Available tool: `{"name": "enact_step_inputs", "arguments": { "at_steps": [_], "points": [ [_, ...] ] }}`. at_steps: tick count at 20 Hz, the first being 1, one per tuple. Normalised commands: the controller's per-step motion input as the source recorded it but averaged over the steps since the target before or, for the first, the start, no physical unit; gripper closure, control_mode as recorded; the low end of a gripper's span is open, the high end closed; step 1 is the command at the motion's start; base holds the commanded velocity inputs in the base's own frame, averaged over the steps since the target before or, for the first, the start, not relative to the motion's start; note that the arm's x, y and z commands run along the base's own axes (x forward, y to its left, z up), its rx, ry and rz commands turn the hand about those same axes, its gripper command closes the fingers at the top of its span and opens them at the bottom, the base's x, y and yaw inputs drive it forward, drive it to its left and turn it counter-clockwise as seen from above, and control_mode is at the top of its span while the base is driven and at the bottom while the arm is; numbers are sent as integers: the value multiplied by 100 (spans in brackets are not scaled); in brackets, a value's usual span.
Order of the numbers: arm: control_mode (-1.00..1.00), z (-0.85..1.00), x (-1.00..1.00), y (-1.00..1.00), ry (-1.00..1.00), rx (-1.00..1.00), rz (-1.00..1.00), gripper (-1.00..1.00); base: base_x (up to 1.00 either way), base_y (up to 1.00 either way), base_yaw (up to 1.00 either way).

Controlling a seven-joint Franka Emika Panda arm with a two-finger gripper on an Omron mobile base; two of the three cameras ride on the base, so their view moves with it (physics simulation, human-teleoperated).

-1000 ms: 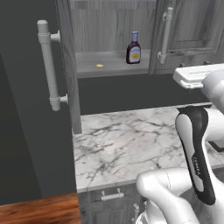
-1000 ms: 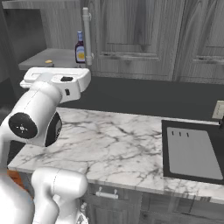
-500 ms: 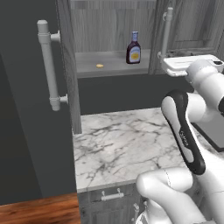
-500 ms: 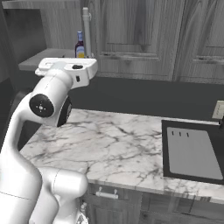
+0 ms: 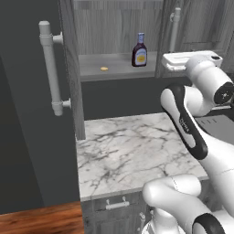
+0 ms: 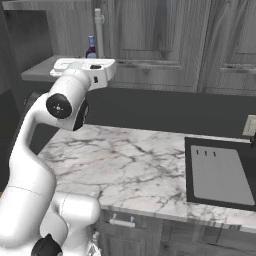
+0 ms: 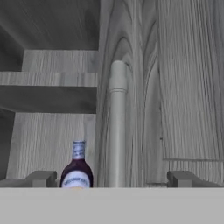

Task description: The dining table condiment station is running low on condiment bottle. Refill the condiment station by opening the cabinet and taking the condiment bottle from the cabinet and placing it on the dining table.

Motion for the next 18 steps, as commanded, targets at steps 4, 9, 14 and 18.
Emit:
{"name": "enact_step_inputs", "arguments": {
  "at_steps": [4, 9, 14, 18],
  "points": [
    [-100, 0, 40, 0, 1, 0, 0, -100, 0, 0, 0],
    [-100, 0, 38, -2, 2, 0, 0, -100, 0, 0, 0],
    [-100, 0, 39, -8, 1, 0, 1, -100, 0, 0, 0],
    [-100, 0, 43, -2, 1, 0, 1, -100, 0, 0, 0]
  ]
}}
